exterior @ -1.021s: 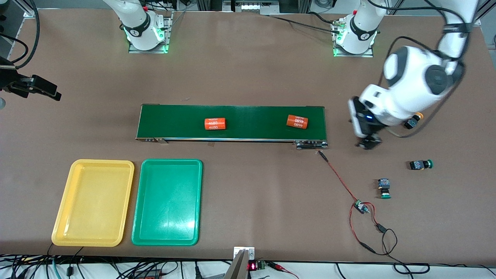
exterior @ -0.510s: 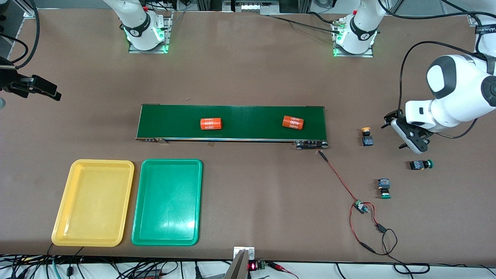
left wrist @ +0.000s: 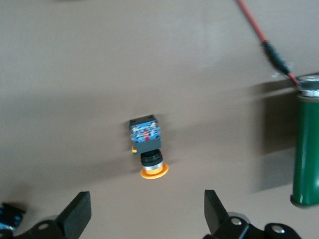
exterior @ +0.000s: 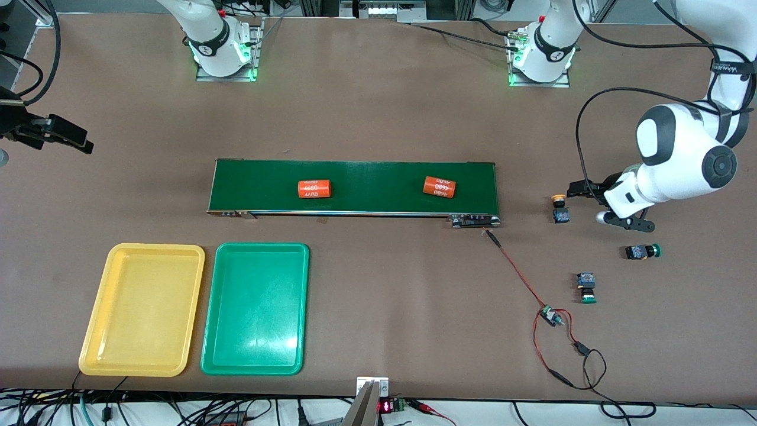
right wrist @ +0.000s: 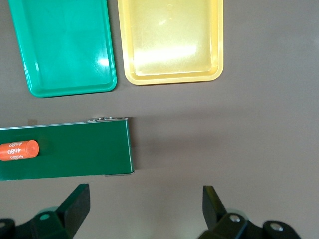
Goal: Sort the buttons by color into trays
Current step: 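Reach the left gripper to the yellow-cap push button and grasp it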
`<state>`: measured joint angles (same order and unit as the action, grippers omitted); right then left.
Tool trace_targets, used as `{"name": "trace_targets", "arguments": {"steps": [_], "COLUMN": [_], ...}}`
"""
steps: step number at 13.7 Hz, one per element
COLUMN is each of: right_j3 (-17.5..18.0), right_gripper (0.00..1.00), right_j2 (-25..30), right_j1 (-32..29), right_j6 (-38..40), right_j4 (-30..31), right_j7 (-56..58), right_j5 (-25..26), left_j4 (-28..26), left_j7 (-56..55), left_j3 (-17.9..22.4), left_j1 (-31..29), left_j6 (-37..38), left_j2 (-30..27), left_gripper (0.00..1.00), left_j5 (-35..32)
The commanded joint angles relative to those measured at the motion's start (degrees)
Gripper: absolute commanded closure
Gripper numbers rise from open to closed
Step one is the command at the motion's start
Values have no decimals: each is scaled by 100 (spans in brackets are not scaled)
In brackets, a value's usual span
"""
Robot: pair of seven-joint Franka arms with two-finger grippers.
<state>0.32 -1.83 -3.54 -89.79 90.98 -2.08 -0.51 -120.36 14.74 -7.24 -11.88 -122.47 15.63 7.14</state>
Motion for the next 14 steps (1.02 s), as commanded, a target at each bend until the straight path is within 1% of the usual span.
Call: {"name": "trace_targets", "arguments": {"steps": [1,2,4,6,8,10,14], "right_j3": [3,3,3,3,3,3,3], "right_gripper": [0,0,0,0,0,0,0], "right_j2": [-10,-10,-10,-10,-10,-10,-10], "right_j1": [-24,-24,-24,-24,-24,-24,-24], "right_j6": [14,14,14,5,5,5,5], "right_j4": [-63,-63,-63,-63,-63,-63,-63], "right_j7": [15,15,15,15,15,15,15], "right_j5": [-99,-99,-99,-99,-99,-99,-99], "left_j4": [30,30,39,39,39,30,65], "left_j7": [-750,-997,-1043,-1044,-886,-780,-833], "left_j3": [91,91,91,91,91,91,82], "left_j1": [89,133,169,169,169,178,178], "left_j6": [-154,-180,-390,-654,-804,-1067,-1130], "left_j2": [221,265,457,668,722,906,1117], "left_gripper": [0,0,0,0,0,0,0], "left_j5": [-99,-99,-108,-108,-125,-222,-222]}}
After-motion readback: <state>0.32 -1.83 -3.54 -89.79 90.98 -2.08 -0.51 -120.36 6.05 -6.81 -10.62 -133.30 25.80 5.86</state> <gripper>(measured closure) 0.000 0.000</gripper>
